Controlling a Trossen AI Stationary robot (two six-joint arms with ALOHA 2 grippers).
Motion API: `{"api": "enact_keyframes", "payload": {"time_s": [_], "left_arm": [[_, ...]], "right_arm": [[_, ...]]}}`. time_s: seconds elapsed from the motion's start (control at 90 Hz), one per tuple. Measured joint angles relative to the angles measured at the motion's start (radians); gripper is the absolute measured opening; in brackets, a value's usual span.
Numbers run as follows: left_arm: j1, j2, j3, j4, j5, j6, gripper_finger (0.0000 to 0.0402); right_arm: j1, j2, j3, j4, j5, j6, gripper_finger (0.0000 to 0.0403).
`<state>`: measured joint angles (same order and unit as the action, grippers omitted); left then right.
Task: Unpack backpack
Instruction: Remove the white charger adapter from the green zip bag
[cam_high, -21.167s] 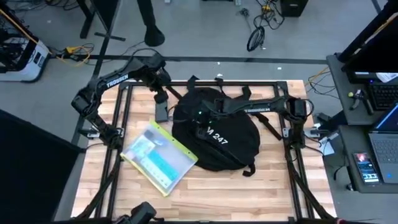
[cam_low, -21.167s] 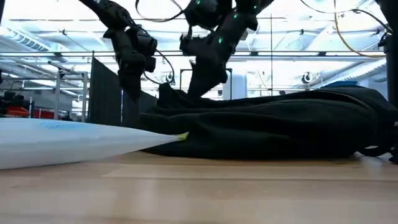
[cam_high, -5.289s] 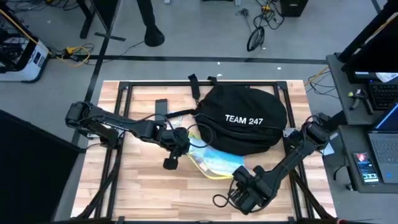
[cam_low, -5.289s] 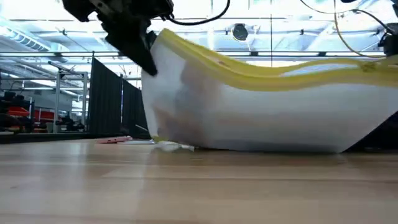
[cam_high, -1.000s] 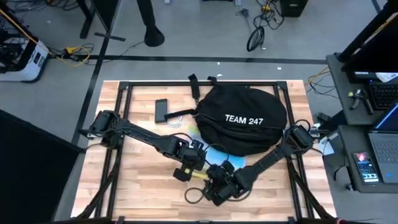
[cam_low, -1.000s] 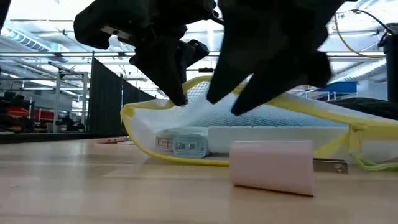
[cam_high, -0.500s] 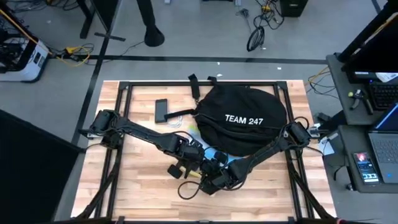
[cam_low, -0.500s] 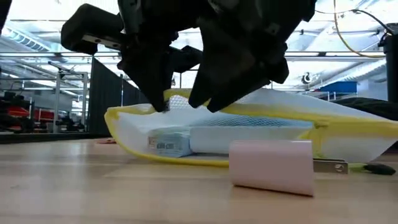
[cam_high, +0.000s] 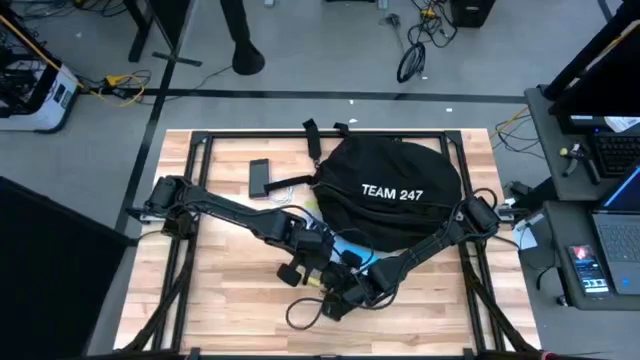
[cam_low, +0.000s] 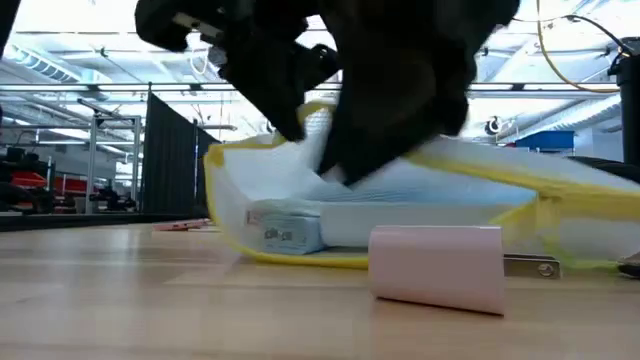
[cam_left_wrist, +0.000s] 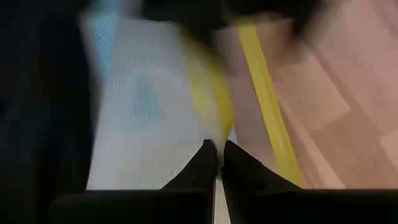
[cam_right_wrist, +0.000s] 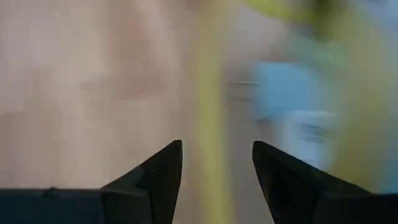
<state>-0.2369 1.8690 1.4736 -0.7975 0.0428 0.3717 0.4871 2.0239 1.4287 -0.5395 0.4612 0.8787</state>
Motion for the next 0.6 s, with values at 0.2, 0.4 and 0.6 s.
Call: {"api": "enact_keyframes", "payload": {"time_s": [0.2,0.4,0.6], "left_arm": [[-0.013,0.002,0.005,-0.042,0.018,-0.028,0.0002],[-0.02,0.002,0.005,-0.027,0.03,-0.053,0.0002],[-0.02,0.002,0.005,-0.018,0.031,-0.053,0.0002]], "right_arm": [[0.003,-0.005,0.0,-0.181,0.128,0.153,0.0166],[-0.014,-0.005,0.0,-0.189,0.149,0.212,0.0151],[-0.043,-0.005,0.0,-0.253,0.148,0.402,0.0148]]}}
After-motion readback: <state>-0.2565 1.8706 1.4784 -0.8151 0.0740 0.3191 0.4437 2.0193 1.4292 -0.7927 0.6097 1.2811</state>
